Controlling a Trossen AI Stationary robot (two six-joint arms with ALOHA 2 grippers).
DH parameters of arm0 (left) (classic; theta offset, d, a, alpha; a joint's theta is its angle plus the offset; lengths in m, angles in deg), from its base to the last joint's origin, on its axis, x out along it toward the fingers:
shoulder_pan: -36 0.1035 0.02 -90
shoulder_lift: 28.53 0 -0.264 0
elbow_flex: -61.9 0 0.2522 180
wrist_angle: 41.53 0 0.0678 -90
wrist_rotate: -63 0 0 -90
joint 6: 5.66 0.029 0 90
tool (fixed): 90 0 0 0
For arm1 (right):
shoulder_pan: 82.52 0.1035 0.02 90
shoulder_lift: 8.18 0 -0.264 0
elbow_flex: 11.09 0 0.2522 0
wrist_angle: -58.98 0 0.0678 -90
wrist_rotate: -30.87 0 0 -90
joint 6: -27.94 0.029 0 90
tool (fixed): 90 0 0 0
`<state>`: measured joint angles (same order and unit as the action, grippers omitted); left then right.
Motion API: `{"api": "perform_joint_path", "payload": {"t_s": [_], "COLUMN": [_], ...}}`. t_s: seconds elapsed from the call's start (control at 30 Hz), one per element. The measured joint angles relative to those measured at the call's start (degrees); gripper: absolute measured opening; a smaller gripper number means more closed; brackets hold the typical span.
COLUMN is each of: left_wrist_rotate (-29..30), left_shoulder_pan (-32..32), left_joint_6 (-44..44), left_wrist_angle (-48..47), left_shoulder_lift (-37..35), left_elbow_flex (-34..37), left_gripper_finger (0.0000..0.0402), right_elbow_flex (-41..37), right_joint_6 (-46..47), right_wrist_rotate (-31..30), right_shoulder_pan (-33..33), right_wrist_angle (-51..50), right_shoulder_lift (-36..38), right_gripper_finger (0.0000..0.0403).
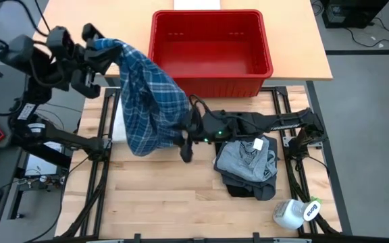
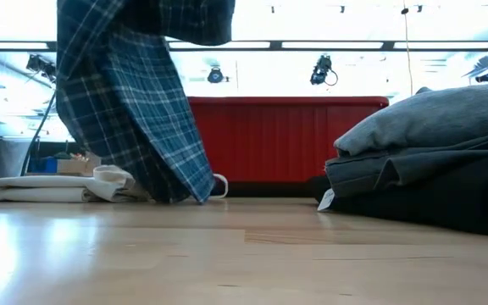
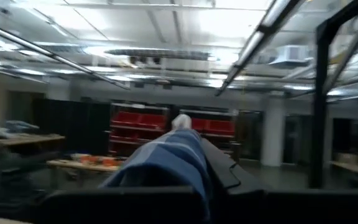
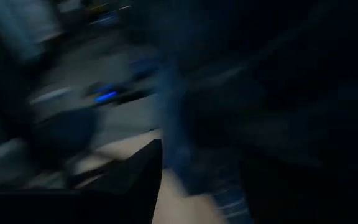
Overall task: Fold Laundry from Bin
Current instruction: Fold the blue checkered pants
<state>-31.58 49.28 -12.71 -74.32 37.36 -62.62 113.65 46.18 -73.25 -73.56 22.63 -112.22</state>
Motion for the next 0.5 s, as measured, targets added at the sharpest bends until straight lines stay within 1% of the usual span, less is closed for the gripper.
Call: {"api": "perform_joint_path", "payload": {"t_s": [0.07, 0.13, 0.23, 0.3, 0.37, 0.4, 0.47, 0.5], "left_wrist_rotate": [-2.46, -4.23, -4.65, -4.67, -4.79, -5.07, -6.78, -7.29], "left_shoulder_pan": [0.0, 0.0, -0.02, -0.01, 0.0, 0.0, 0.0, 0.0], "left_joint_6": [-1.35, -1.79, -2.62, -3.04, -3.59, -4.25, -6.09, -7.24], "left_wrist_angle": [0.09, 0.13, 0.21, 0.75, 1.33, 2.32, 3.85, 4.78], "left_shoulder_lift": [1.8, 3.2, 4.14, 4.3, 4.24, 4.15, 4.11, 4.11], "left_elbow_flex": [-1.77, -2.66, -3.07, -3.28, -3.28, -3.28, -3.28, -3.28], "left_gripper_finger": [0.0004, 0.0004, 0.0004, 0.0004, 0.0004, 0.0004, 0.0004, 0.0004], "right_elbow_flex": [0.15, -0.04, -0.15, -0.13, 0.0, 0.04, 0.13, 0.12], "right_joint_6": [-0.03, 0.05, -0.47, -2.91, -9.07, -14.1, -28.31, -36.83], "right_wrist_rotate": [-9.89, -17.68, -25.19, -30.29, -38.14, -42.82, -50.68, -52.98], "right_shoulder_pan": [-0.15, -0.78, -2.25, -2.8, -2.81, -2.79, -3.07, -3.48], "right_wrist_angle": [0.86, 0.32, 4.5, 10.97, 18.35, 22.52, 32.25, 37.04], "right_shoulder_lift": [-1.17, -2.21, -2.92, -2.22, -1.09, -0.73, -0.54, -0.54], "right_gripper_finger": [0.0206, 0.0205, 0.0205, 0.0205, 0.0205, 0.0205, 0.0205, 0.0205]}}
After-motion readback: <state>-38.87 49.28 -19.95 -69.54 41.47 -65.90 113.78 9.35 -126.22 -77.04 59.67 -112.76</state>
